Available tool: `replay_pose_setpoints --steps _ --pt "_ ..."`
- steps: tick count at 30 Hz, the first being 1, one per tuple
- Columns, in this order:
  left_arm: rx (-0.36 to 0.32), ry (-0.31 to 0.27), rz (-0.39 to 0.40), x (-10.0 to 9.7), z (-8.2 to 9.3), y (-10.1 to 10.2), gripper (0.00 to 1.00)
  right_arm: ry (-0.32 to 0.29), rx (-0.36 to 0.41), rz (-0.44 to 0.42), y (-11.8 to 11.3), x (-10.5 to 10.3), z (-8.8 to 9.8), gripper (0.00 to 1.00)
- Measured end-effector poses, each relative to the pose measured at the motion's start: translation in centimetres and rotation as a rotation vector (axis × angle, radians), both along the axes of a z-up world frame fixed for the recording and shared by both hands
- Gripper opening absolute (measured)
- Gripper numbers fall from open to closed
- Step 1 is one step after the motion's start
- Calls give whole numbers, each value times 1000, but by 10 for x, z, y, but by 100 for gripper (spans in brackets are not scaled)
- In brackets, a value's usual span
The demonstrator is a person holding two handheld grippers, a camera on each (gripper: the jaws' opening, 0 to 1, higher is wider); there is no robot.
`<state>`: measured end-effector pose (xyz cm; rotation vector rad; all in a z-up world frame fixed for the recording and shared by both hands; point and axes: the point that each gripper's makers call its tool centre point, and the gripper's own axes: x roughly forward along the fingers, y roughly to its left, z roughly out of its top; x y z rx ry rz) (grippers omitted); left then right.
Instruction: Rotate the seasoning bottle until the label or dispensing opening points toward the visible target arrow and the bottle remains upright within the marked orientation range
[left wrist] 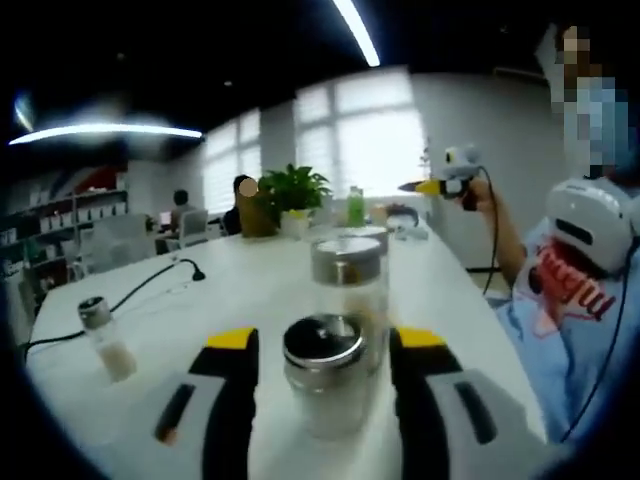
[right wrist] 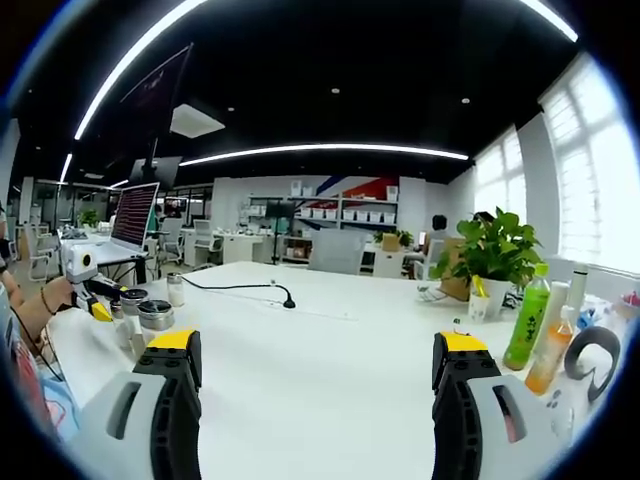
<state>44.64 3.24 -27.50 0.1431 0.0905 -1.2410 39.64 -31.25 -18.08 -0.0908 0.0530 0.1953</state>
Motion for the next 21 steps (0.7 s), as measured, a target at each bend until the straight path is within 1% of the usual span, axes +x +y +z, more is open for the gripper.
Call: replay_pose_setpoints --steps 1,3,5,6,8,9,11,12,14,16,21 --pt "-14 2 14 0 2 1 55 2 0 2 0 0 0 99" --pt "-70 17 53 1 11 5 51 3 3 3 0 0 -1 99" --pt "-78 16 67 -1 14 9 52 3 1 2 1 0 -1 99" --pt "-99 13 76 -2 18 10 52 1 0 0 1 0 -1 99" --pt "-118 45 105 -3 21 12 52 1 -1 0 1 -1 0 99" --pt "-116 64 118 -5 22 12 52 2 -1 0 1 -1 -1 99" --pt "-100 127 173 -5 19 14 53 2 -2 0 1 -1 -1 99" --pt "-98 147 200 -5 19 15 53 2 -1 0 1 0 -1 99" --pt "-106 130 207 -8 21 14 53 4 -2 2 2 0 -1 99" --pt "-107 93 237 -9 24 15 53 6 -4 7 3 0 -1 99" --pt "-87 53 374 -9 23 19 54 1 -5 -1 0 -1 0 99"
